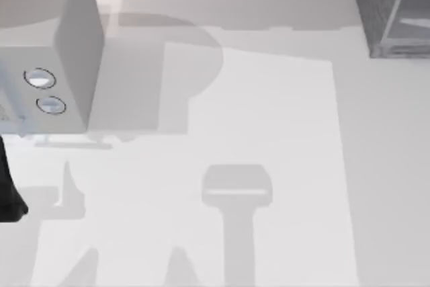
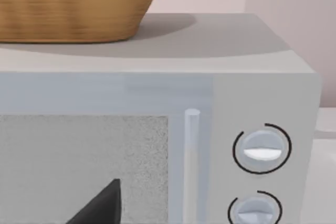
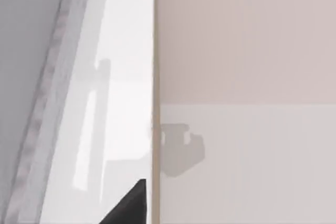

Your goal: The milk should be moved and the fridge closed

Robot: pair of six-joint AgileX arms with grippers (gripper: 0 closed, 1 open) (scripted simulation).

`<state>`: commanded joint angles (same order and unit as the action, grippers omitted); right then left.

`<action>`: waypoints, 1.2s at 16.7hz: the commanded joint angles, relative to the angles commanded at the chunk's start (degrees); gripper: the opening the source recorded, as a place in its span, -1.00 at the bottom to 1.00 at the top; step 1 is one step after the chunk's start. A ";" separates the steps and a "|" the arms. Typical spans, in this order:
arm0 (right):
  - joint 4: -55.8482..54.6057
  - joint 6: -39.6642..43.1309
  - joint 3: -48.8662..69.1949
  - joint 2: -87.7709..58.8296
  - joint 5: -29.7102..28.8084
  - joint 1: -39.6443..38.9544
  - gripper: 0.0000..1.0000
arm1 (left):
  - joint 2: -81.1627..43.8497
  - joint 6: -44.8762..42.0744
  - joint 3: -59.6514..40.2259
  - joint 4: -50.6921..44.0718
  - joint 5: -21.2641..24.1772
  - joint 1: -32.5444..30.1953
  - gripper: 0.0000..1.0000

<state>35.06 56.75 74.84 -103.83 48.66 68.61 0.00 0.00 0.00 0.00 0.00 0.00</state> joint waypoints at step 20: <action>-24.06 -31.17 -6.85 2.40 -18.15 -29.72 1.00 | 0.00 0.00 0.00 0.00 0.00 0.00 1.00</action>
<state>11.00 25.58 67.98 -101.43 30.52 38.89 0.00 0.00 0.00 0.00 0.00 0.00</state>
